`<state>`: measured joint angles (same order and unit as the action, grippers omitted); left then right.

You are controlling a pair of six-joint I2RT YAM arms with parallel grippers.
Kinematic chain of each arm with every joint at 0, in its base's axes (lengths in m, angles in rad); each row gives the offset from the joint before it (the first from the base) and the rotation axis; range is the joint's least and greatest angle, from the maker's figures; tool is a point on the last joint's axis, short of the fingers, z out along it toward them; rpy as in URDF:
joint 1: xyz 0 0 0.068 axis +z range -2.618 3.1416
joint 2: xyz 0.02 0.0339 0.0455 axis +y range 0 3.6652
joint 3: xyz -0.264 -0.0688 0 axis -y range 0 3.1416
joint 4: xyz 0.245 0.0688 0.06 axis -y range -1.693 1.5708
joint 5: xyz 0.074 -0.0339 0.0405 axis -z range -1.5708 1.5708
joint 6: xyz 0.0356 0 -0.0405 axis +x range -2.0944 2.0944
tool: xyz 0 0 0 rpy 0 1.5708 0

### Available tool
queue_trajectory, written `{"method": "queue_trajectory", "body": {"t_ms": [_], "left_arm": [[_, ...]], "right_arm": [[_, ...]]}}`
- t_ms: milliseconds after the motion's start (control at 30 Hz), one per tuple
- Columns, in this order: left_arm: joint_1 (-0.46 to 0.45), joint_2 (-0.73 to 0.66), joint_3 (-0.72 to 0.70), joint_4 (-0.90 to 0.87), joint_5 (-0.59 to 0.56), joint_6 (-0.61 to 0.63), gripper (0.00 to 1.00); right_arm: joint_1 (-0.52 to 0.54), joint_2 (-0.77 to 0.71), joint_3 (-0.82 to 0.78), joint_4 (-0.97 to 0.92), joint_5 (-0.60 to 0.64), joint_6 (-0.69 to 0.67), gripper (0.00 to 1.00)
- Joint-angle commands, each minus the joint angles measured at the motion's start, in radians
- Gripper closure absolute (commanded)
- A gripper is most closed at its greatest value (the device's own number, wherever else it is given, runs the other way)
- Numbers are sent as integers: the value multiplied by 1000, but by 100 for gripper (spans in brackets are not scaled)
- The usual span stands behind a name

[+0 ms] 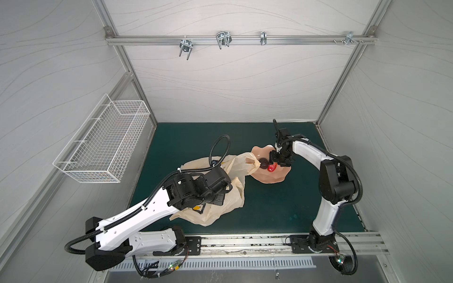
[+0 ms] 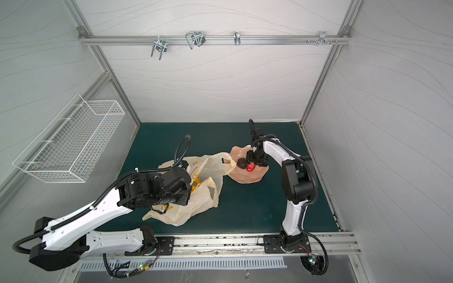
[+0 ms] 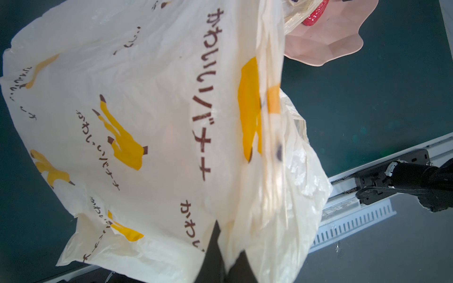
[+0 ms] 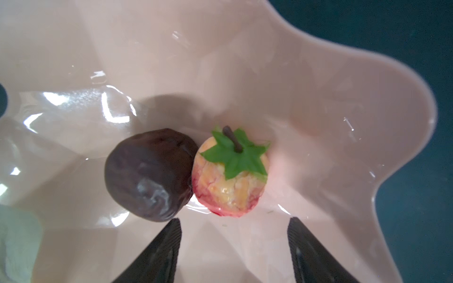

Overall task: Place the fruits into the plastic bag
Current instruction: Pick up the fruit from the plate.

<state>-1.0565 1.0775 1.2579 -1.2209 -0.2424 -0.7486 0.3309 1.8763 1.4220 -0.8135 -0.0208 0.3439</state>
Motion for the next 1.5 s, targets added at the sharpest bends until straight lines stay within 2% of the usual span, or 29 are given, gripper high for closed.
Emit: {"method": "queue_trajectory", "body": {"t_ms": [0, 433, 600, 833, 1067, 1333, 1400, 1467], "left_arm": [[1, -14, -6, 20, 13, 17, 100], [1, -16, 0, 9, 18, 27, 100], [1, -22, 0, 9, 15, 24, 100], [1, -22, 0, 6, 15, 24, 100], [1, -27, 0, 8, 13, 22, 100], [1, -27, -2, 15, 17, 27, 100], [1, -28, -2, 17, 16, 28, 100], [1, -27, -2, 18, 16, 29, 100]], "right_arm": [[15, 31, 23, 2, 49, 6, 33], [56, 90, 28, 46, 139, 17, 34], [61, 88, 11, 72, 158, 18, 45], [68, 76, 0, 85, 172, 18, 56], [72, -35, -51, 116, 164, 16, 65], [69, -237, -91, 119, 99, -4, 66], [62, -300, -120, 139, 31, 5, 66], [38, -371, -173, 195, -122, 37, 66]]}}
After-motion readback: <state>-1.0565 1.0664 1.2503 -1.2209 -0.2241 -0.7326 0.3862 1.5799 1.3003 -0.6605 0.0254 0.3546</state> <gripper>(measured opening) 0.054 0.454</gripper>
